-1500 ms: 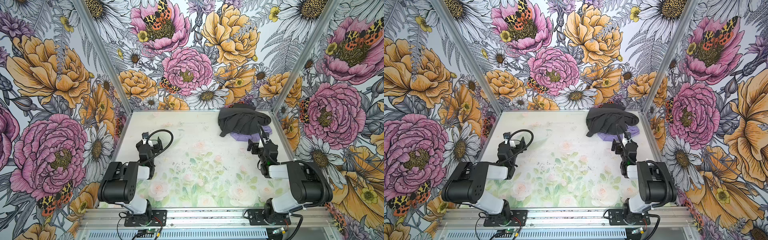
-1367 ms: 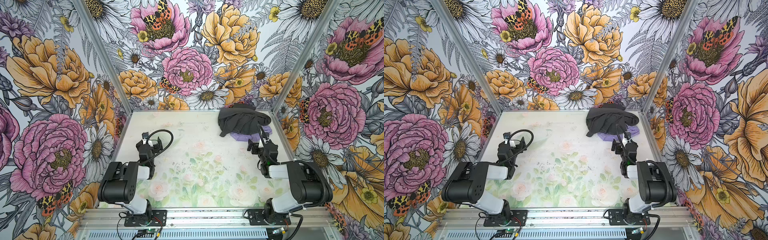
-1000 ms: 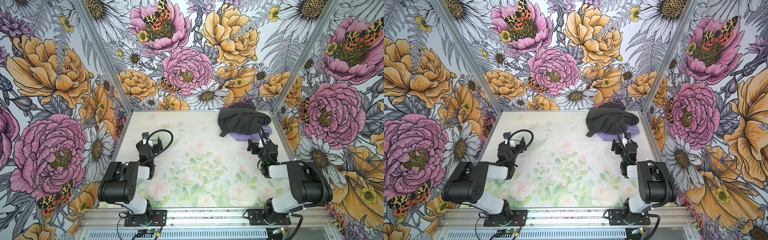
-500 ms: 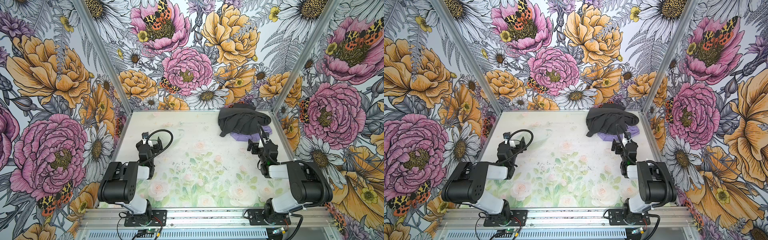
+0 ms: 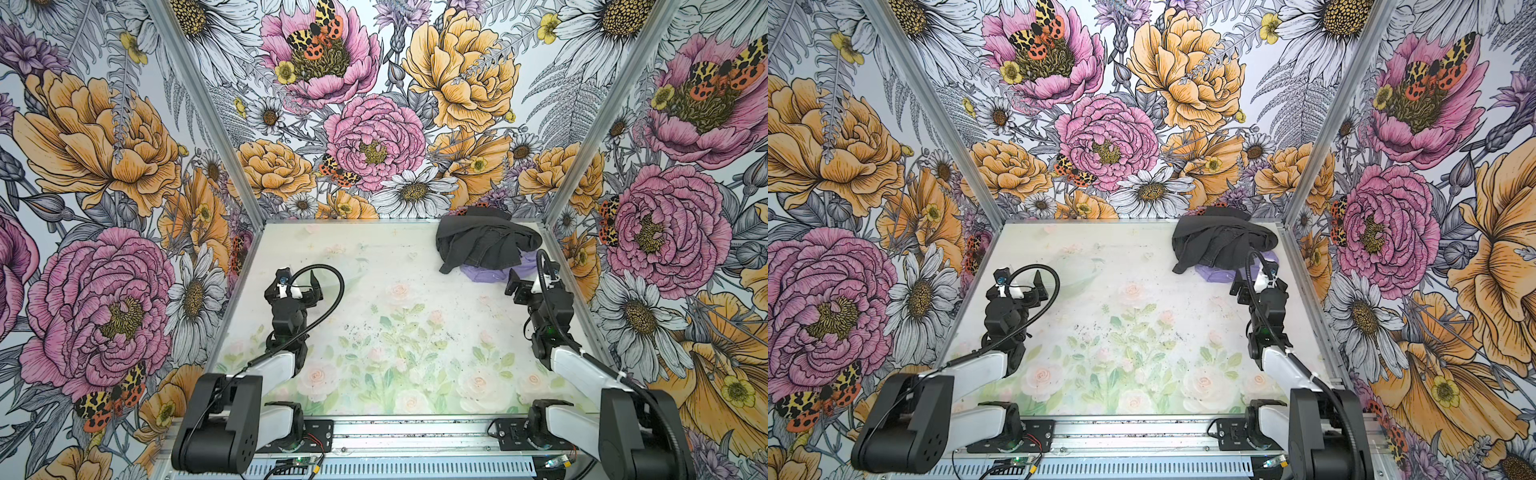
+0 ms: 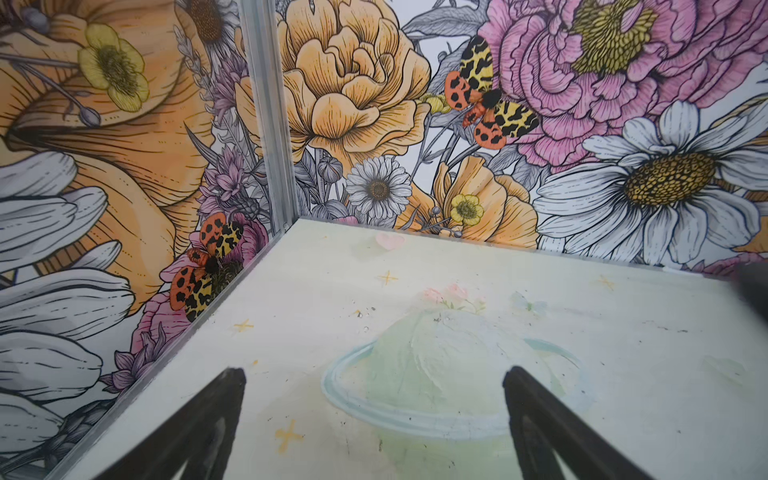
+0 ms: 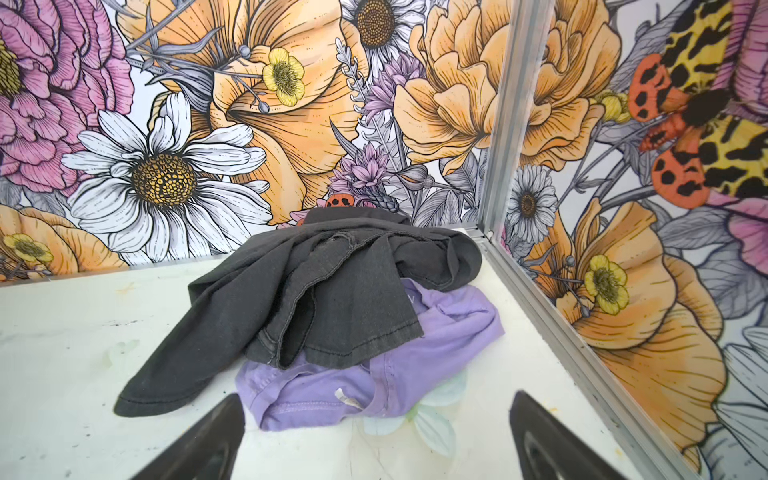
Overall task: Pick out a specific cloth from the pile
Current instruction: 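Reach the right gripper toward the purple shirt under the grey shirt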
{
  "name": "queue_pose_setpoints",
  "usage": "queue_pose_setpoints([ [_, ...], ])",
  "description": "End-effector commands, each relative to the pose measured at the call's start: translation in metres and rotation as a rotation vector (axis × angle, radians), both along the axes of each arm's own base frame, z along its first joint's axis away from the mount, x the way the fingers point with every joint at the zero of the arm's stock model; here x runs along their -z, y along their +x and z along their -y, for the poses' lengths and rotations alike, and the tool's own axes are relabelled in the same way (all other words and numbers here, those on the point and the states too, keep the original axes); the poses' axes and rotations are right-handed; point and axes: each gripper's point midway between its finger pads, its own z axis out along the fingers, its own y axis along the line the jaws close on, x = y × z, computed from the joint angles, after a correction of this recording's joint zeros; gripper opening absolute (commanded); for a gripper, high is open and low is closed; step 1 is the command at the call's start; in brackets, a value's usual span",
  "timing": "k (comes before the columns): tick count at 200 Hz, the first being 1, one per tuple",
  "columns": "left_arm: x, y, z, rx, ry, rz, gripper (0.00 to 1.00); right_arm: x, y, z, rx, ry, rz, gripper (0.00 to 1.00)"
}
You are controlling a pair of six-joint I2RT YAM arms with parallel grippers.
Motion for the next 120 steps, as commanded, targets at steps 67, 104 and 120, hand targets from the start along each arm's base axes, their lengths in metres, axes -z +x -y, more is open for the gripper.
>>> queue_pose_setpoints([
  [67, -0.095, -0.077, 0.091, 0.345, -0.166, -0.090, 0.99, -0.030, -0.052, -0.029, -0.083, 0.369, -0.083, 1.00],
  [104, -0.107, -0.112, 0.121, 0.581, -0.107, -0.161, 0.99, 0.004, -0.049, -0.036, -0.079, 0.494, -0.174, 1.00],
  [120, -0.101, -0.123, 0.128, 0.654, -0.056, -0.168, 0.99, 0.018, -0.046, -0.039, -0.079, 0.545, -0.216, 1.00],
])
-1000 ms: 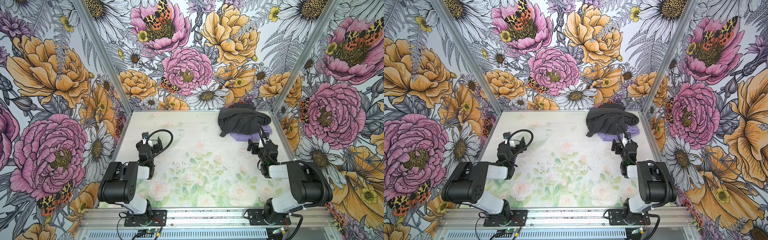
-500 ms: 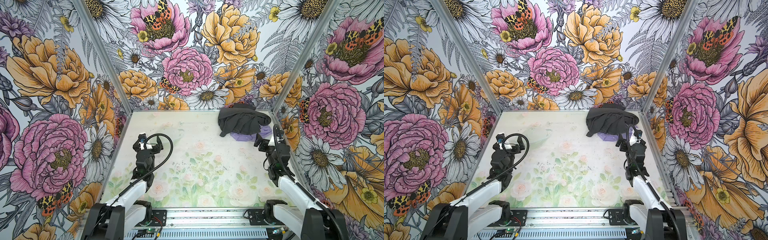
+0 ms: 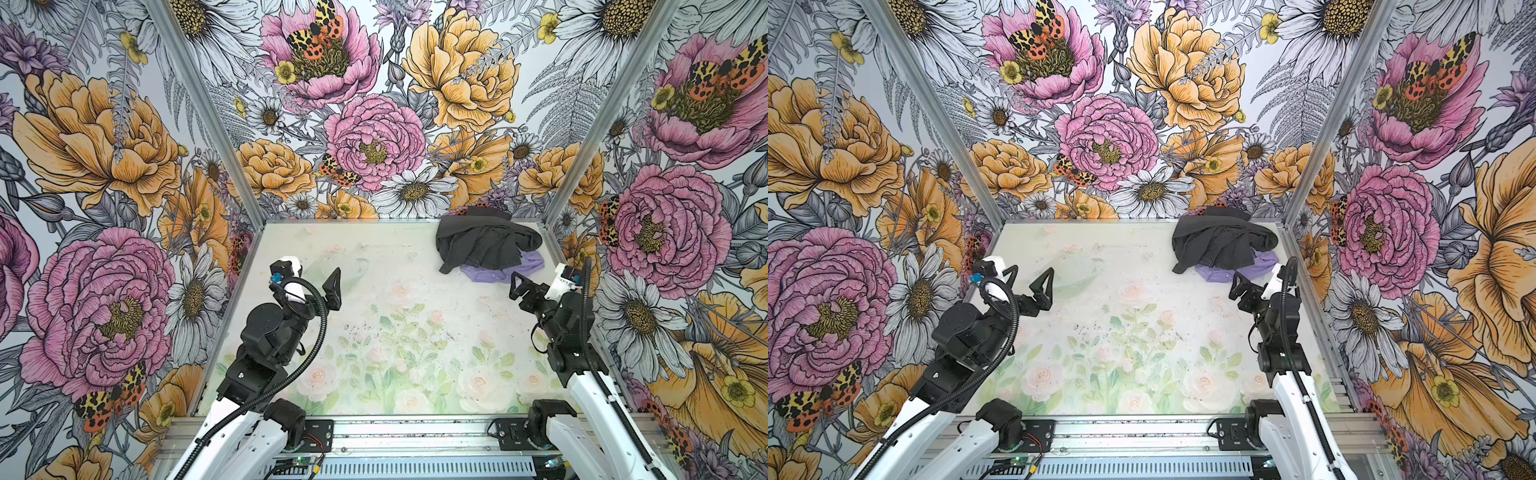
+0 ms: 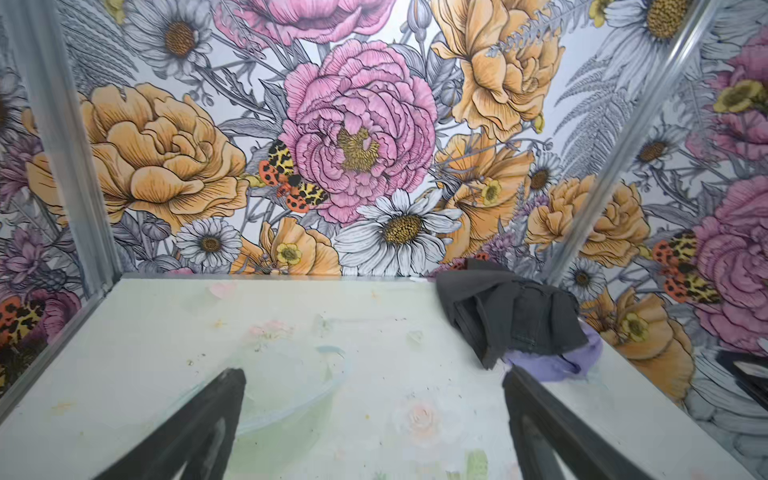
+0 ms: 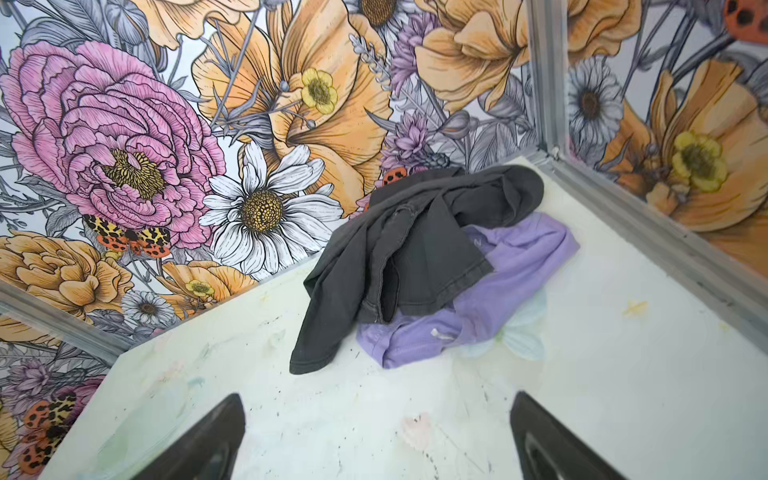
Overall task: Pick out a specific cloth from the pile
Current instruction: 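Reach the right gripper toward the purple shirt under the grey shirt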
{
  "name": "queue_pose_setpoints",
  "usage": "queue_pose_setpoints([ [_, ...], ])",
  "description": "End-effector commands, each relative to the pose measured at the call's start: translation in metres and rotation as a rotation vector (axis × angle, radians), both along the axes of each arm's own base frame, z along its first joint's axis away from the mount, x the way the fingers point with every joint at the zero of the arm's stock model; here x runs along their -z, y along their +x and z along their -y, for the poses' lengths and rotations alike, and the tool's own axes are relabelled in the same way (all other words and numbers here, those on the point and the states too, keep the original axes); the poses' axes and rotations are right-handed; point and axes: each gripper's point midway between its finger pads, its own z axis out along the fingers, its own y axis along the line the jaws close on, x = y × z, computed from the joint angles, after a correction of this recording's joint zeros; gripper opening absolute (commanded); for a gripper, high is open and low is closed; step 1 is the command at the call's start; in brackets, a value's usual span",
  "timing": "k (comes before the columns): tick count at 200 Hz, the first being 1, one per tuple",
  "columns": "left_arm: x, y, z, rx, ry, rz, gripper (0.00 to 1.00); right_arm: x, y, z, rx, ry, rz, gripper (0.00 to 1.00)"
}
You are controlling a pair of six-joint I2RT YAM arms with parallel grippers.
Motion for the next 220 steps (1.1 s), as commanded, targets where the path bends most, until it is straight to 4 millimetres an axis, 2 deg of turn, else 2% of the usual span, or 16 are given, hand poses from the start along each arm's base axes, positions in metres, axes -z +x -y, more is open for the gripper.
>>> queue_pose_setpoints([
  [1, 0.040, -0.024, 0.023, 0.183, 0.117, -0.125, 0.99, 0.031, -0.001, -0.008, -0.015, 0.124, -0.102, 1.00],
  [20, 0.044, -0.030, 0.023, 0.201, 0.123, -0.101, 0.99, 0.045, 0.005, -0.008, -0.009, 0.170, -0.143, 0.98],
  [45, 0.033, -0.038, 0.032, 0.263, 0.102, -0.030, 0.99, 0.059, 0.012, -0.001, 0.029, 0.208, -0.180, 0.93],
  [70, 0.034, -0.036, 0.035, 0.277, 0.126, -0.017, 0.99, 0.062, 0.018, 0.016, 0.100, 0.257, -0.176, 0.87],
  [86, 0.039, -0.032, 0.034, 0.268, 0.145, -0.033, 0.99, 0.063, 0.023, 0.031, 0.149, 0.299, -0.154, 0.79],
  [117, 0.039, -0.036, 0.035, 0.298, 0.120, -0.031, 0.99, 0.067, 0.042, 0.055, 0.167, 0.389, -0.139, 0.71],
  [170, 0.023, -0.046, 0.030, 0.293, 0.061, 0.027, 0.99, 0.084, 0.085, 0.059, 0.121, 0.510, -0.161, 0.66],
  [190, 0.021, -0.047, 0.031, 0.309, 0.049, 0.039, 0.99, 0.099, 0.101, 0.060, 0.115, 0.561, -0.183, 0.65],
  [220, 0.021, -0.045, 0.023, 0.276, 0.058, 0.042, 0.99, 0.122, 0.111, 0.063, 0.146, 0.608, -0.213, 0.61],
])
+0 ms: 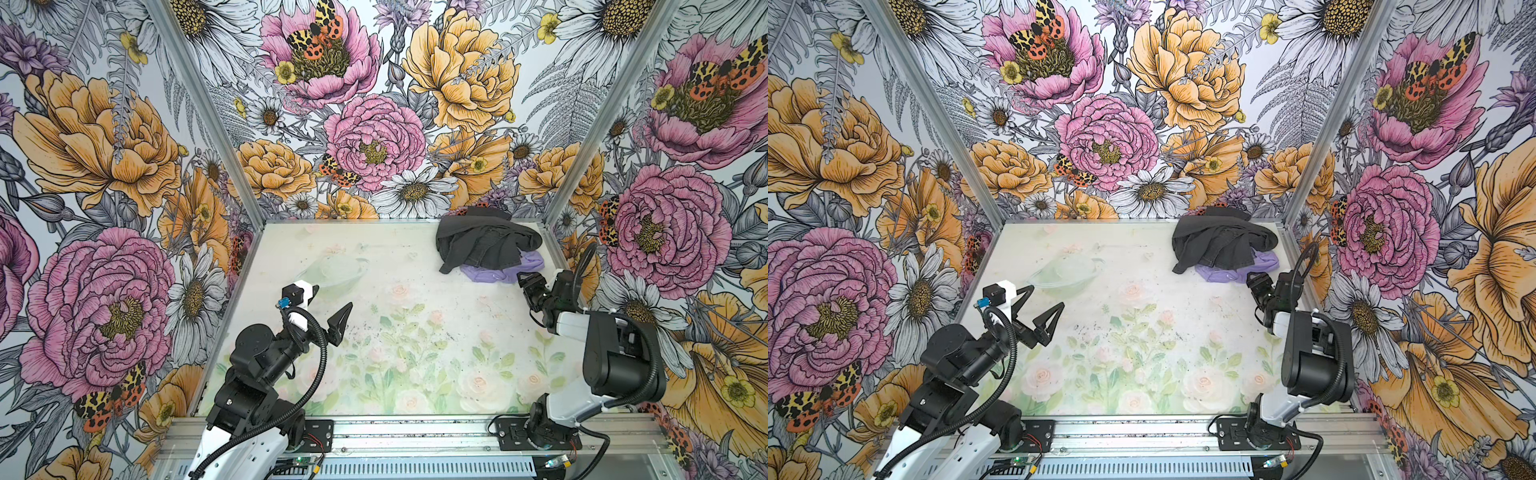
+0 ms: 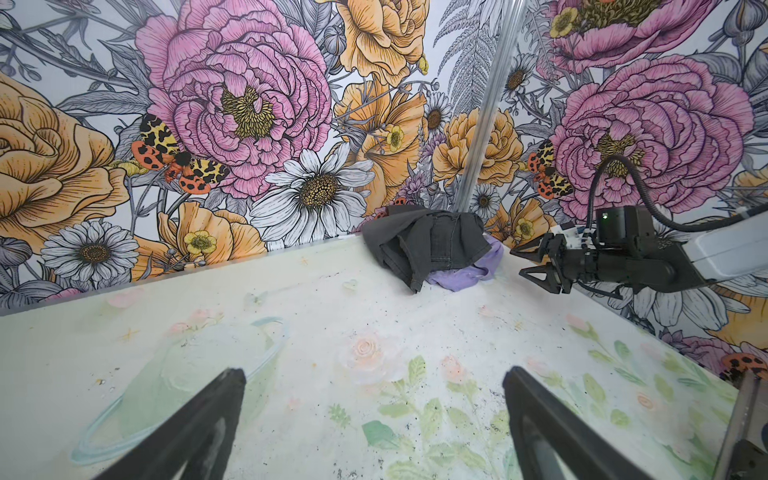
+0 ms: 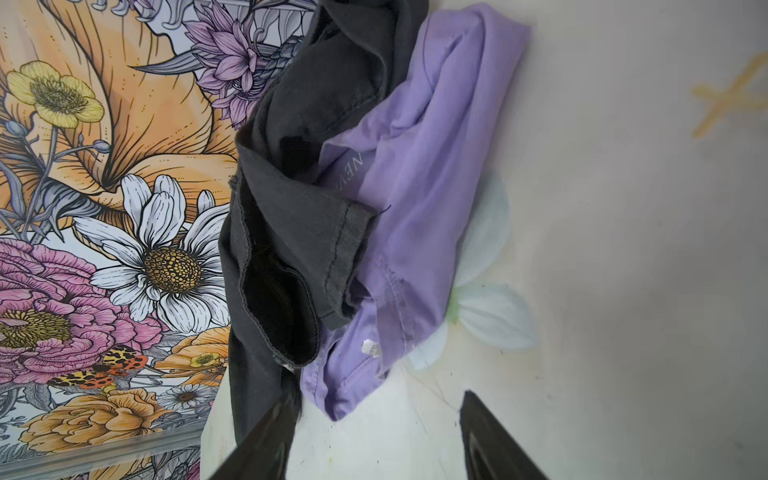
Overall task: Pick out a specific cloth from the pile
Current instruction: 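Reach the right gripper toward the purple shirt under the grey shirt, then close the right gripper on the purple shirt edge beneath the grey shirt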
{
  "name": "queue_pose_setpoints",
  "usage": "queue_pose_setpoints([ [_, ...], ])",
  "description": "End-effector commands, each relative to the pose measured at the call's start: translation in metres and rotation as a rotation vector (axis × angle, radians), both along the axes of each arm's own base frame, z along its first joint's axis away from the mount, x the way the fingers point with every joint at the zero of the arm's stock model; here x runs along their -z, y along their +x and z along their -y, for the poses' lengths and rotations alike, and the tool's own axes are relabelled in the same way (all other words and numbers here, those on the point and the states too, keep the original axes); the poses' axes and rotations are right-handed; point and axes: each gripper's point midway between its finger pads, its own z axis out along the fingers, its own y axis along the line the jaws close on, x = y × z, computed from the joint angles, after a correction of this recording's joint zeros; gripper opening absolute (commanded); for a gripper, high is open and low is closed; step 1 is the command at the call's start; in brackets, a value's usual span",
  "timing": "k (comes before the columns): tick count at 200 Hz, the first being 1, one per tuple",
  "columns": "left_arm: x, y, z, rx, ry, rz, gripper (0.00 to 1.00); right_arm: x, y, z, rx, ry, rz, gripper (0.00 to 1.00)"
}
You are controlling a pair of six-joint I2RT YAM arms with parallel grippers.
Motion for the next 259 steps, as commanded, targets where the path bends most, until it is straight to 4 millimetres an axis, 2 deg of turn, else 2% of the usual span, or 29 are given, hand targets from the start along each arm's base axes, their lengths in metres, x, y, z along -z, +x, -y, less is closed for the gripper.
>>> queue_pose_setpoints([
  [1, -0.003, -0.003, -0.001, 0.008, -0.017, 0.020, 0.99, -0.006, 0.016, 0.002, 0.010, 0.043, 0.055, 0.61],
  [44, 0.003, -0.001, -0.002, -0.001, -0.003, 0.001, 0.99, 0.017, 0.021, -0.001, 0.008, 0.061, 0.006, 0.55],
  [69, 0.004, 0.000, -0.004, -0.009, 0.000, -0.003, 0.99, 0.020, 0.024, 0.000, 0.011, 0.061, 0.002, 0.54],
  [125, 0.005, 0.002, -0.005, -0.017, 0.002, -0.007, 0.99, 0.025, 0.036, -0.011, -0.020, 0.069, -0.018, 0.54],
  [259, 0.003, 0.000, -0.009, -0.034, 0.005, 0.001, 0.99, 0.043, 0.047, -0.013, -0.024, -0.004, -0.141, 0.48],
])
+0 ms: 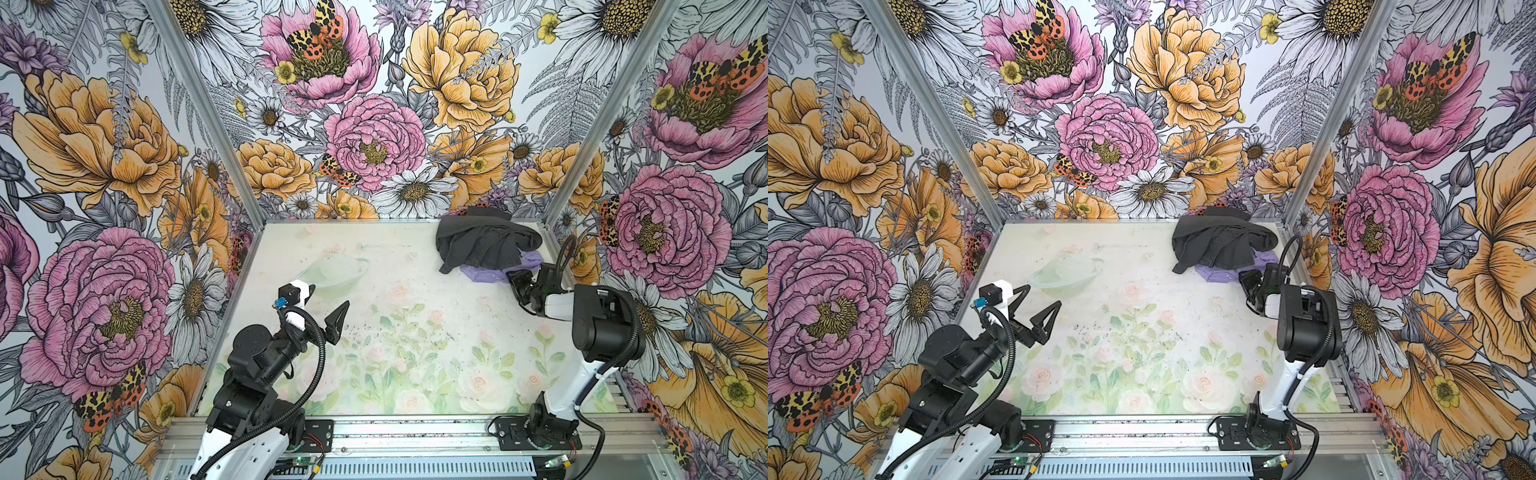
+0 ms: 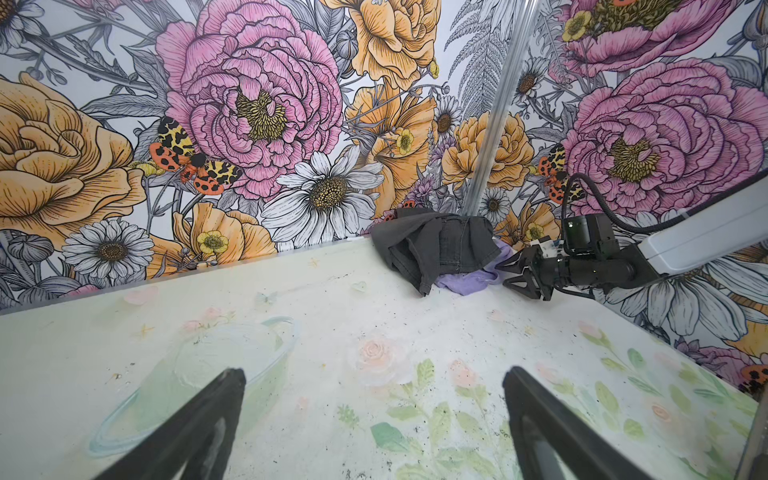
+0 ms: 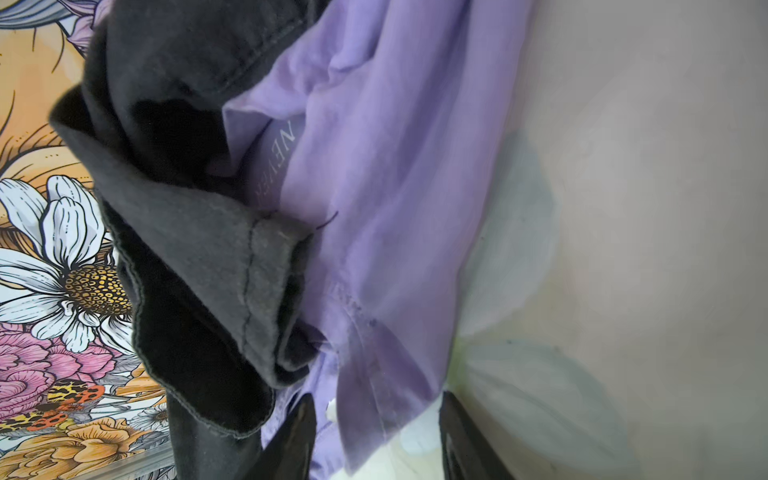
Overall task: Pick out a specific cloth from the pile
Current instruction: 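Close the right gripper on the purple shirt edge beneath the grey shirt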
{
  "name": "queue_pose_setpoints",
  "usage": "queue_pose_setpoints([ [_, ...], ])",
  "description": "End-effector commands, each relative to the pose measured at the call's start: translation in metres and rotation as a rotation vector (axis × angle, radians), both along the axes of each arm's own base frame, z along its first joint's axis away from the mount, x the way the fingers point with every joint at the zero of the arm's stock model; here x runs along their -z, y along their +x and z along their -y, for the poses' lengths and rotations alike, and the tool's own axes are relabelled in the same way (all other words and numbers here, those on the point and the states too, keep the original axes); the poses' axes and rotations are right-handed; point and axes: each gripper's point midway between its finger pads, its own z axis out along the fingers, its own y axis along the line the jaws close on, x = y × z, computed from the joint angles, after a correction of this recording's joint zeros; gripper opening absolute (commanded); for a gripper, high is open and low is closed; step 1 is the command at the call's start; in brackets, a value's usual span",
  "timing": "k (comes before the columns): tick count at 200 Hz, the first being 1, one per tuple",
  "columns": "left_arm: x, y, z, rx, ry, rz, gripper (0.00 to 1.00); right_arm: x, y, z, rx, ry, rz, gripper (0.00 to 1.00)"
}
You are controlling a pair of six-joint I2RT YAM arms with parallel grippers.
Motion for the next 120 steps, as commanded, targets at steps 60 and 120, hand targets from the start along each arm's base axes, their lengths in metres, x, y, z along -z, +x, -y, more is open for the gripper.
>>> queue_pose_setpoints([
  [60, 0.006, 0.001, -0.003, -0.017, 0.011, -0.014, 0.99, 0.015, 0.011, -0.001, -0.017, -0.034, -0.049, 0.44],
  [120, 0.006, 0.001, -0.005, -0.031, 0.015, -0.012, 0.99, 0.022, 0.009, 0.000, -0.044, -0.117, -0.109, 0.28],
])
